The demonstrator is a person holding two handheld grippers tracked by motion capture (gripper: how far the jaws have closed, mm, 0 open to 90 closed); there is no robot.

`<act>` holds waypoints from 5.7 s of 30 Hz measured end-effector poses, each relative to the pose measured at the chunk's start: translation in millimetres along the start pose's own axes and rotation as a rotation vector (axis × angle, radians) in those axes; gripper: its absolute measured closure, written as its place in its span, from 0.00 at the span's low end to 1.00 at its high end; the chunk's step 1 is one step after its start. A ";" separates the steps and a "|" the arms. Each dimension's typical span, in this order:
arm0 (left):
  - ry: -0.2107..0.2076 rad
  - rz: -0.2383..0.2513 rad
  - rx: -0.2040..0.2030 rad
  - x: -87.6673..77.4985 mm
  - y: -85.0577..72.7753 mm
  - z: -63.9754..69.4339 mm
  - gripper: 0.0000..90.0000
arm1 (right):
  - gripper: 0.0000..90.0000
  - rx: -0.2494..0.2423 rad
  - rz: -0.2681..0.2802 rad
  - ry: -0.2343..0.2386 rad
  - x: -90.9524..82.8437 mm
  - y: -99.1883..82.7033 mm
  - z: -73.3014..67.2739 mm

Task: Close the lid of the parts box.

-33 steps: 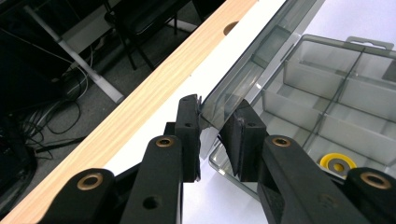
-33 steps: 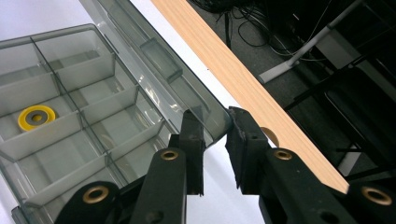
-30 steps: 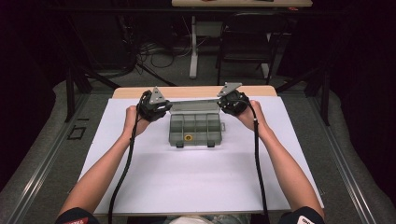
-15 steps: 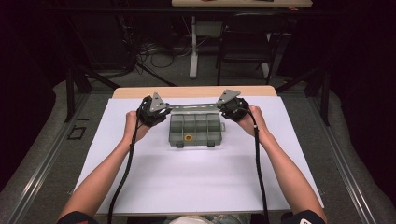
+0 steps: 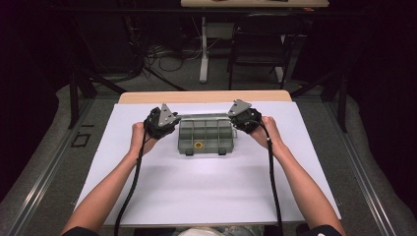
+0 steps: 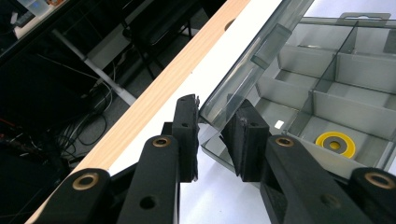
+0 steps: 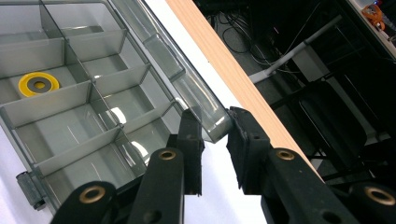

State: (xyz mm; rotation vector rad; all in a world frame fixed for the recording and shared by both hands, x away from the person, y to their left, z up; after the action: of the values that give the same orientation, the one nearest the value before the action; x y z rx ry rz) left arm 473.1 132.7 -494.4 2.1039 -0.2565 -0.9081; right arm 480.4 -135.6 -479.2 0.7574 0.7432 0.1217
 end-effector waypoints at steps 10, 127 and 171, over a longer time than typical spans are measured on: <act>-0.059 0.113 -0.063 -23.3 16.0 -1.6 0.63 | 0.84 -0.013 -0.002 -0.008 -0.2 0.1 -0.5; -0.235 -0.069 -0.237 12.2 -43.3 43.8 0.99 | 1.00 0.096 -0.084 0.256 14.6 -37.6 -54.7; -0.211 -0.090 -0.219 -18.1 -34.6 42.1 0.23 | 0.16 0.229 -0.021 0.255 -6.6 -33.5 -51.5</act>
State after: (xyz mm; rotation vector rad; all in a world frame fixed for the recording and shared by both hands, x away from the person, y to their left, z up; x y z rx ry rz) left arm 427.1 138.2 -528.3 1.8326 -0.1630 -1.1602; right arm 436.7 -132.6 -522.9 0.9629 1.0195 0.1172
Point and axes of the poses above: each handheld gripper's, and its own axes: x roughly forward along the jaws, y roughly out of its top, z roughly to its right, the point moved 4 cm from there along x, roughly forward along the jaws
